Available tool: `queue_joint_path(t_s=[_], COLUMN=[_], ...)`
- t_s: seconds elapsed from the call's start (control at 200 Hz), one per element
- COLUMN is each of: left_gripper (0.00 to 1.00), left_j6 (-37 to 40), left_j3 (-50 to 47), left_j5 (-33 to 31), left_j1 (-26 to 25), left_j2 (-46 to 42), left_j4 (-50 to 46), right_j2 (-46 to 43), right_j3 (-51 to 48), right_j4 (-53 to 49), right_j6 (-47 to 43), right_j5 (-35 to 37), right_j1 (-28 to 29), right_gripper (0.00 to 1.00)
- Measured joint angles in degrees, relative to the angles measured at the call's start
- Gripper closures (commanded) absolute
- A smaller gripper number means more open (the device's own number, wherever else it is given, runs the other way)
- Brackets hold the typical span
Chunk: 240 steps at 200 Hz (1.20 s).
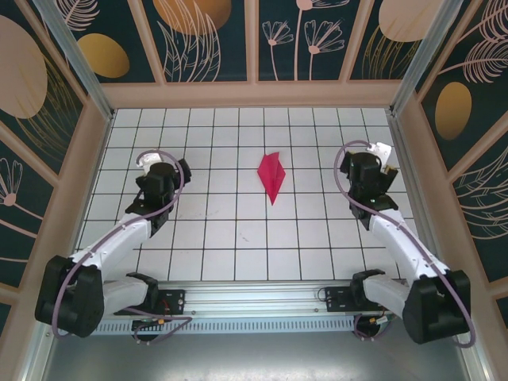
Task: Fold a paper plane with a square sheet of paper (pick it up from the middle)
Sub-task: Reset both arms
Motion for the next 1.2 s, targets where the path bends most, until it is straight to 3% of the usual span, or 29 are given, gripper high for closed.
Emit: queue_joint_path(t_s=[0.085, 0.225, 0.595, 0.826, 1.201], left_gripper=[0.01, 0.01, 0.01, 0.01, 0.02], left_j6=[4.81, 11.78, 23.15, 22.21, 21.18], left_j3=[-3.02, -7.19, -16.9, -20.52, -21.27], left_j5=[-0.74, 1.01, 8.85, 14.64, 15.72], left_j1=[2.14, 5.44, 9.01, 15.93, 16.11], left_j2=[1.7, 3.8, 14.05, 19.06, 19.67], left_j4=[3.5, 13.44, 45.42, 58.86, 64.98], right_j2=[4.35, 8.35, 20.35, 23.74, 24.09], right_j3=[-6.4, -13.66, -17.57, -21.31, -21.4], right_j4=[6.29, 19.06, 51.87, 61.61, 65.61], right_j6=[-1.53, -2.89, -8.48, -9.92, -9.88], right_j5=[-4.83, -10.95, -25.14, -31.47, -30.91], right_j1=[-4.15, -6.27, -8.55, -10.32, -10.36], right_gripper=[0.01, 0.01, 0.01, 0.01, 0.01])
